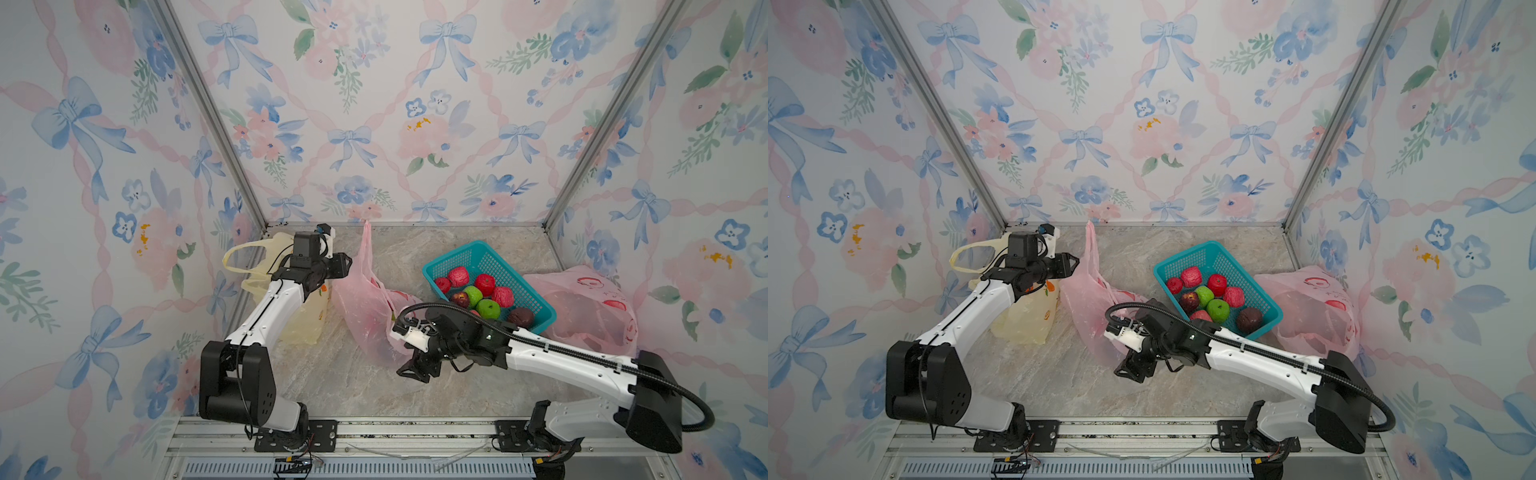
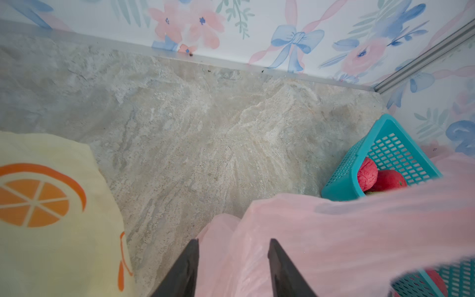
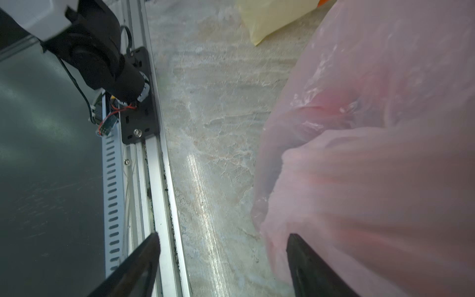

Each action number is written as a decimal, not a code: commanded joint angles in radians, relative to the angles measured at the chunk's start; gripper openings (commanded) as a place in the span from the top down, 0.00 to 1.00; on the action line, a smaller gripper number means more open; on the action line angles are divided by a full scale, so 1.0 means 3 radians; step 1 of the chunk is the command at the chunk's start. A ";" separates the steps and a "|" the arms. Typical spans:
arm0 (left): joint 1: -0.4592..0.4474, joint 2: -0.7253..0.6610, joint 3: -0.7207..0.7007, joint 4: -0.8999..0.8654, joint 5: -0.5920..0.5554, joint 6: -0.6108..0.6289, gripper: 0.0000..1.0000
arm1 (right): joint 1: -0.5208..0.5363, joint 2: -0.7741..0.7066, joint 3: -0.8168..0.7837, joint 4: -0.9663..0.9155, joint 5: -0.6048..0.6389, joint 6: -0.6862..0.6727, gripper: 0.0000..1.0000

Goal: Untie the knot of a plastic bag & take out the apple
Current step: Untie the plastic bag at the center of the board.

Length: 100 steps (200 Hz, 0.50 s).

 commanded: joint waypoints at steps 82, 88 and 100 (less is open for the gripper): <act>-0.0103 -0.0978 -0.0418 0.0014 0.0166 -0.0353 0.47 | -0.0598 -0.0675 0.0043 0.0386 0.0696 0.0538 0.23; -0.0156 -0.1041 -0.0493 -0.0001 0.0135 -0.0390 0.43 | -0.0642 -0.0546 0.0113 0.0347 0.0729 0.0558 0.23; -0.0236 -0.1151 -0.0659 -0.0005 0.0125 -0.0491 0.38 | -0.0693 -0.0269 0.0271 0.0258 0.0767 0.0589 0.23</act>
